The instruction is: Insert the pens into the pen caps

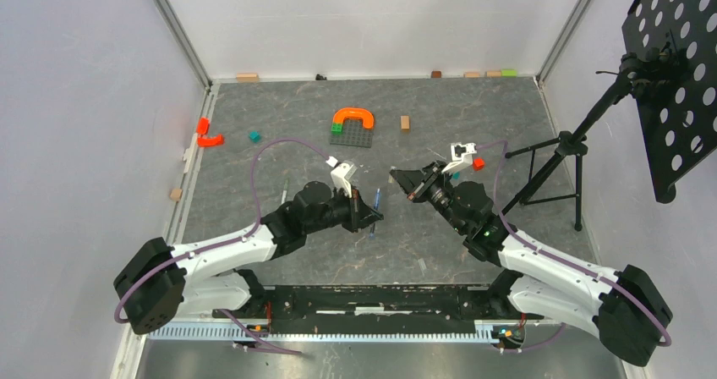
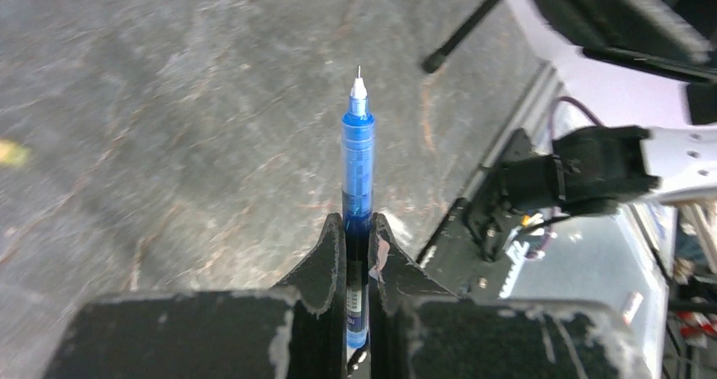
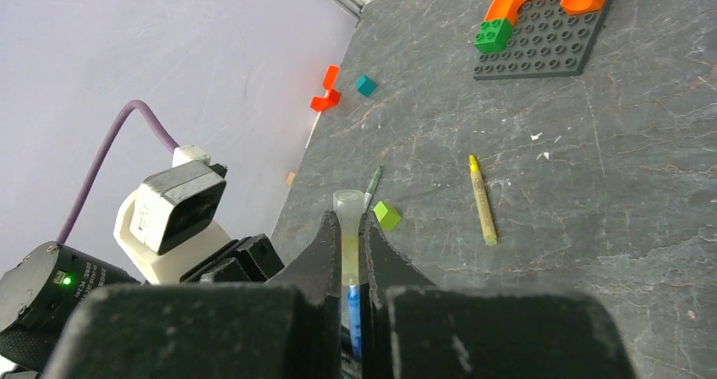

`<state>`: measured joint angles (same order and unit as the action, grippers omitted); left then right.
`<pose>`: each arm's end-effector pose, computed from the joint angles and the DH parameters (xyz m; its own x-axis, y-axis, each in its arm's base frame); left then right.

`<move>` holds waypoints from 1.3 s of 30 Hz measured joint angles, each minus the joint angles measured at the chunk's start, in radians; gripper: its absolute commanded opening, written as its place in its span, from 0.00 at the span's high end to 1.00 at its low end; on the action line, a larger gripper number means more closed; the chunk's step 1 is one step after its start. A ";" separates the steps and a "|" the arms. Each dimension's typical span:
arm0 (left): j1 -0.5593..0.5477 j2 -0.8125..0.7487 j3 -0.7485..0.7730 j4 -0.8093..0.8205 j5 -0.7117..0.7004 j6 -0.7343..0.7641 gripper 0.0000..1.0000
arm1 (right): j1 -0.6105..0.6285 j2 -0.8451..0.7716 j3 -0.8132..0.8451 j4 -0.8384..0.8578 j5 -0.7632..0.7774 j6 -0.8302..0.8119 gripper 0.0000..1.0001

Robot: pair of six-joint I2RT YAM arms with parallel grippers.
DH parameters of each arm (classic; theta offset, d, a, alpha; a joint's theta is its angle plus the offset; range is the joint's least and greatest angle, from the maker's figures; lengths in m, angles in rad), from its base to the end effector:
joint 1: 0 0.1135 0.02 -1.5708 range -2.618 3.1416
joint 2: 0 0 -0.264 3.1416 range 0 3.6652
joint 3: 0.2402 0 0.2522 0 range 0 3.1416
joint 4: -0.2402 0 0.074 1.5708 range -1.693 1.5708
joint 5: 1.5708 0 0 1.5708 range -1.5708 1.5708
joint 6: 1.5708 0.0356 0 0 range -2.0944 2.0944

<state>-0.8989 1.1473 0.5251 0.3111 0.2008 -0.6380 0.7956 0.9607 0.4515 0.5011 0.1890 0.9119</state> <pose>0.1496 -0.1994 0.2268 -0.6802 -0.0823 -0.7284 0.5975 0.5133 -0.6160 0.1593 0.1531 0.2620 -0.4542 0.6461 -0.6134 -0.3445 0.5076 0.7897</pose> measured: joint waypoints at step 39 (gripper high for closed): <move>0.000 -0.500 0.293 -1.031 -0.383 0.214 0.98 | 0.013 0.542 0.291 -0.663 0.082 -0.420 0.26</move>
<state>-0.8989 0.6476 0.8181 -0.7200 -0.1825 -0.4240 0.8085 1.5024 0.7425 -0.1616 0.2710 0.4915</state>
